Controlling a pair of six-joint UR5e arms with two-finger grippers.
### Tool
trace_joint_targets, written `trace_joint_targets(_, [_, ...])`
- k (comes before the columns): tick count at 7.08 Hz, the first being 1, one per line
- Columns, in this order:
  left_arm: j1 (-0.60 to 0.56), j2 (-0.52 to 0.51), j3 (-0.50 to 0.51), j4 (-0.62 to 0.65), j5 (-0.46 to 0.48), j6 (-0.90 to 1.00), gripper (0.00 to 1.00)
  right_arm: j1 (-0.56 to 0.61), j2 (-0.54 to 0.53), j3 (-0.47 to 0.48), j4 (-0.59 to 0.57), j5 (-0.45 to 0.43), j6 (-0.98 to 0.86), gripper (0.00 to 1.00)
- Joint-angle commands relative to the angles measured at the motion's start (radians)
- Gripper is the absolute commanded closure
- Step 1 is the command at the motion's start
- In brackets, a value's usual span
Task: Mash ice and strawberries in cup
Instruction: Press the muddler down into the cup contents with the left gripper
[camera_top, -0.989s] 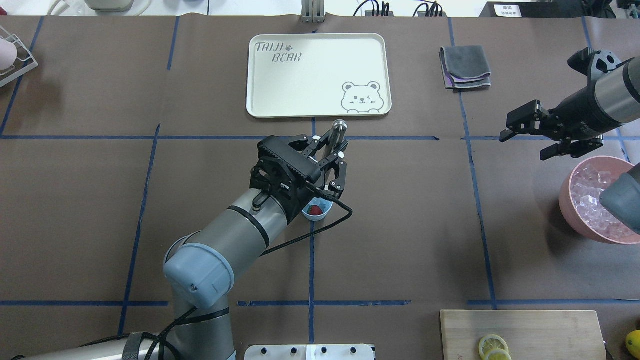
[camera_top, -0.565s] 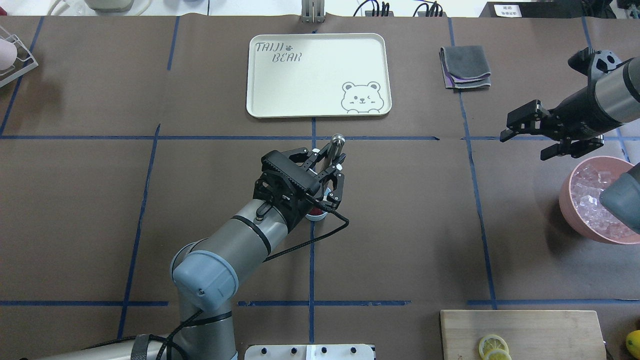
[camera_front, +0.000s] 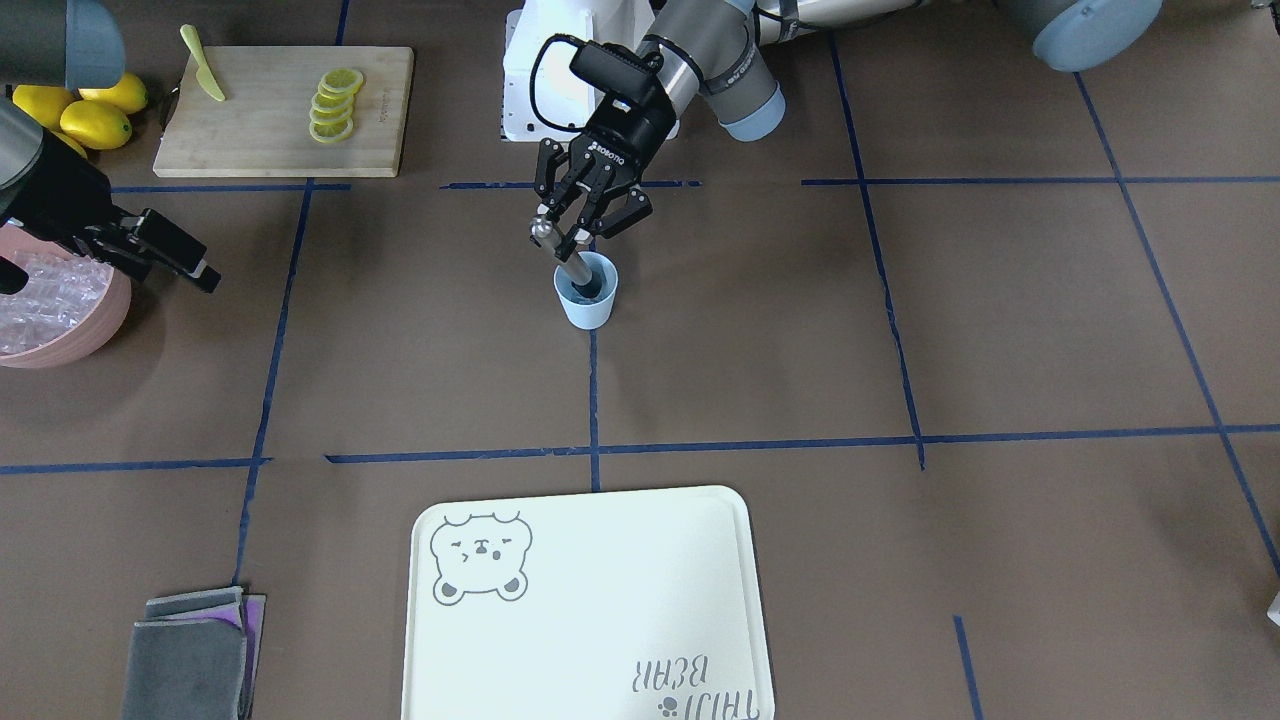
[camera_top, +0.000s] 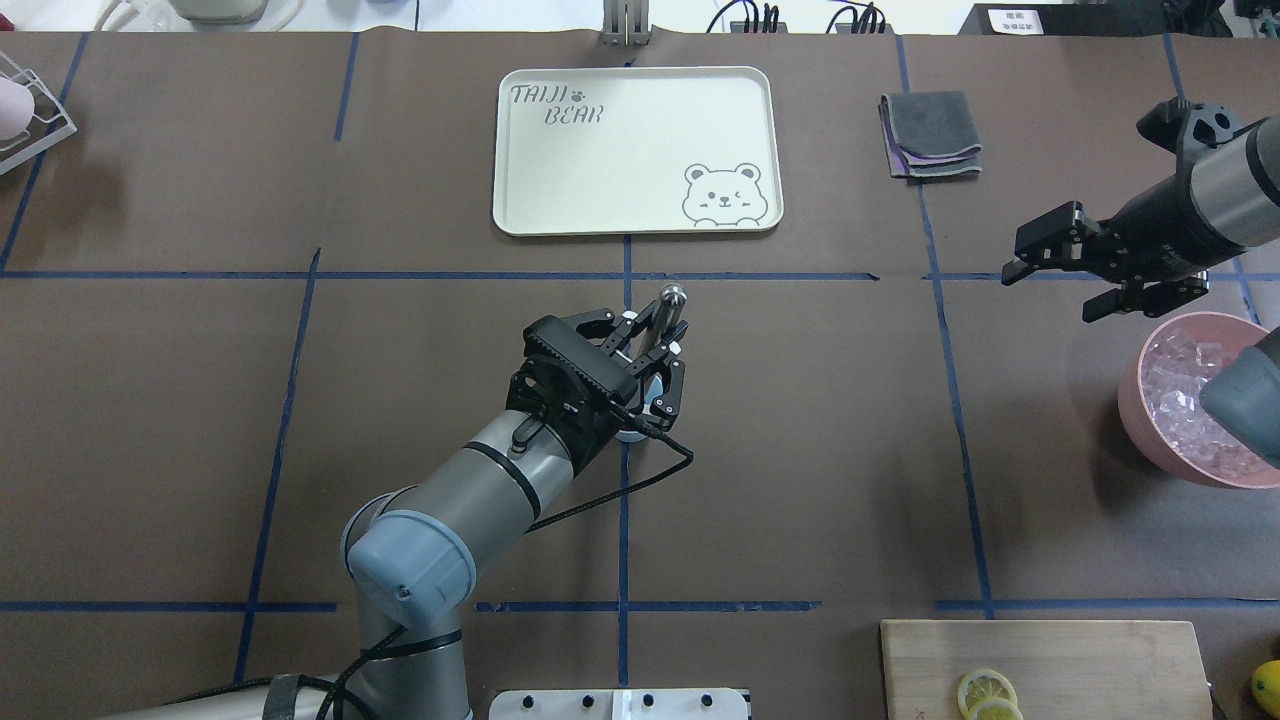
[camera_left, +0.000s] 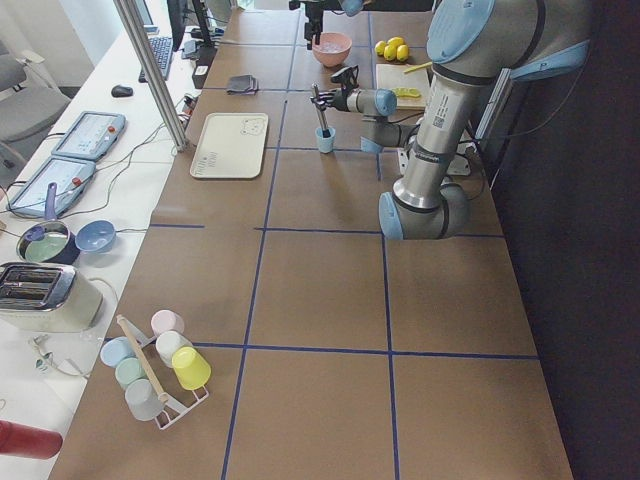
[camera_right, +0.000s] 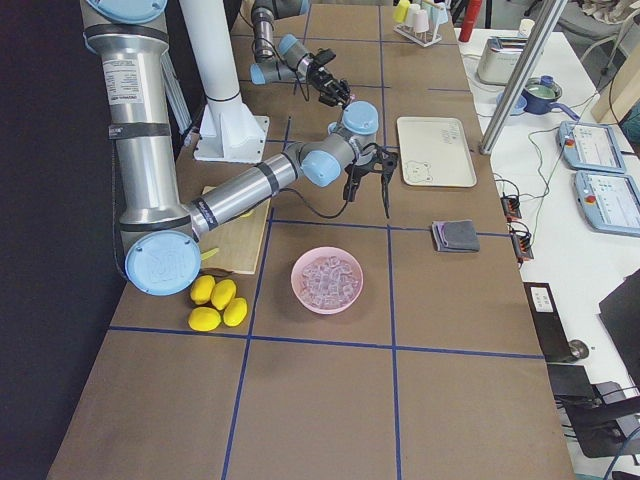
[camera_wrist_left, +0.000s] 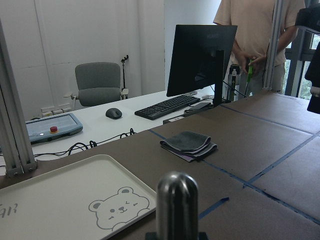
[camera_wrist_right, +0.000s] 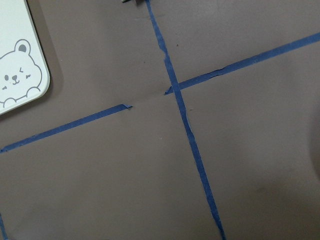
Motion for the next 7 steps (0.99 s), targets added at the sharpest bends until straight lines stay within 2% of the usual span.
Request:
trace_joint_targets(1, [0.004, 0.0, 0.0, 0.0, 0.0, 0.002, 1.0, 0.0, 0.0, -0.002, 0.0, 0.0, 0.0, 0.0])
trace_joint_targets(2, [0.004, -0.003, -0.013, 0.001, 0.001, 0.005, 1.0, 0.0, 0.0, -0.002, 0.0, -0.002, 0.0, 0.0])
trace_joint_targets(4, [-0.011, -0.003, -0.137, 0.023, 0.01, 0.007, 1.0, 0.0, -0.002, -0.002, -0.002, -0.005, 0.0, 0.0])
trace_joint_targets(5, [-0.013, 0.019, -0.218, 0.147, 0.007, 0.029, 1.0, 0.0, -0.005, 0.0, -0.002, -0.005, 0.0, 0.0])
trace_joint_targets(6, [-0.014, 0.02, -0.357, 0.351, 0.007, 0.03, 1.0, 0.0, -0.005, -0.002, -0.002, -0.011, 0.0, 0.0])
trace_joint_targets(7, [-0.023, 0.037, -0.451, 0.448, 0.001, 0.017, 1.0, 0.002, -0.005, -0.002, -0.002, -0.011, 0.0, 0.0])
